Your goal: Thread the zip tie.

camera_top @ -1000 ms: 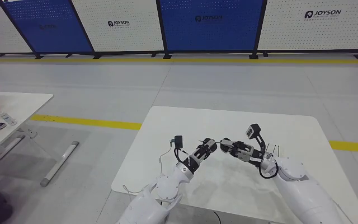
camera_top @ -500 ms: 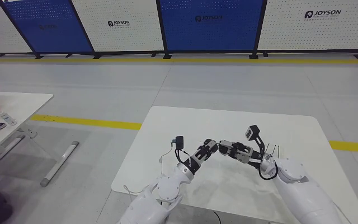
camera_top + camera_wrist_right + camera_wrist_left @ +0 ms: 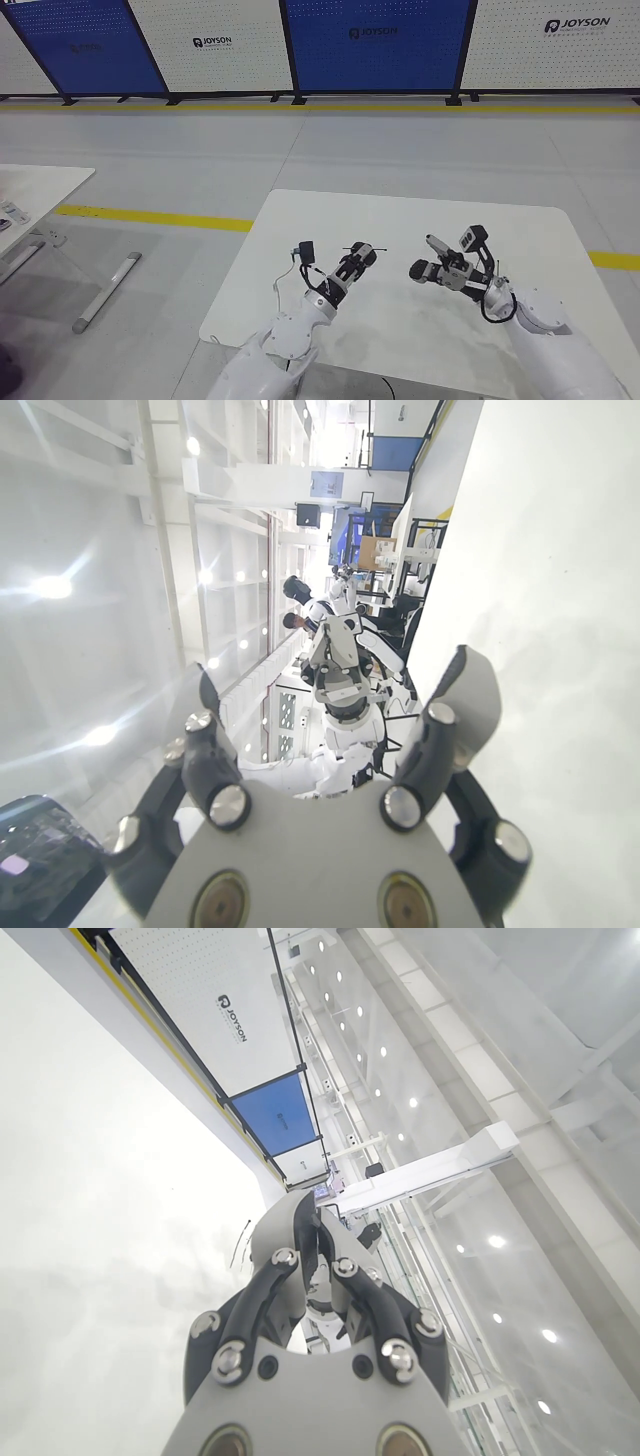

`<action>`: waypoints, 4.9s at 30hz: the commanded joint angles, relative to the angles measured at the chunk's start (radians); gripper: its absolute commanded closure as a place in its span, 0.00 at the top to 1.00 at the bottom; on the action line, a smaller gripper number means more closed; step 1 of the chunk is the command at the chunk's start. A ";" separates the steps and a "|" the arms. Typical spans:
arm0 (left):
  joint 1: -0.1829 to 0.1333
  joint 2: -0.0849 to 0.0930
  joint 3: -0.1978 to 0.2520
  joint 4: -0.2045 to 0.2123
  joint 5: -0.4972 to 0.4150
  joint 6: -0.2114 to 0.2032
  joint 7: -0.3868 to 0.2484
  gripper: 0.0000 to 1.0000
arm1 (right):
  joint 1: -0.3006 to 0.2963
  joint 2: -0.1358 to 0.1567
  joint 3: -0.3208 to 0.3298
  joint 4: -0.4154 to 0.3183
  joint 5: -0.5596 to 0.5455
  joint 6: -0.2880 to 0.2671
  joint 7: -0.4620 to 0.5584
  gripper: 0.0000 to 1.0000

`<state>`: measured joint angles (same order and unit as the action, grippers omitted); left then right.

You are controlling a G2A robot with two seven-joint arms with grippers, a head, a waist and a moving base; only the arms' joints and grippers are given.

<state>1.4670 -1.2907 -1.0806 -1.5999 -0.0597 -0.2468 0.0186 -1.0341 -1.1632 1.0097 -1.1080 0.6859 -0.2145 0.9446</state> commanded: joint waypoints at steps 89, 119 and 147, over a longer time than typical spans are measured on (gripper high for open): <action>0.008 0.009 -0.052 -0.086 0.140 0.155 -0.021 0.00 | -0.082 0.107 0.248 -0.141 -0.258 0.215 0.188 1.00; 0.131 0.029 -0.151 -0.362 -0.021 0.055 -0.158 0.00 | -0.082 0.107 0.248 -0.141 -0.258 0.215 0.188 1.00; 0.093 0.031 -0.113 -0.241 0.100 0.089 -0.179 0.00 | -0.094 0.113 0.260 -0.197 -0.311 0.203 0.143 1.00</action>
<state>1.5602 -1.2595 -1.1933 -1.8410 0.0405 -0.1581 -0.1602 -1.1219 -1.0539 1.2592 -1.2766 0.4009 -0.0084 1.1077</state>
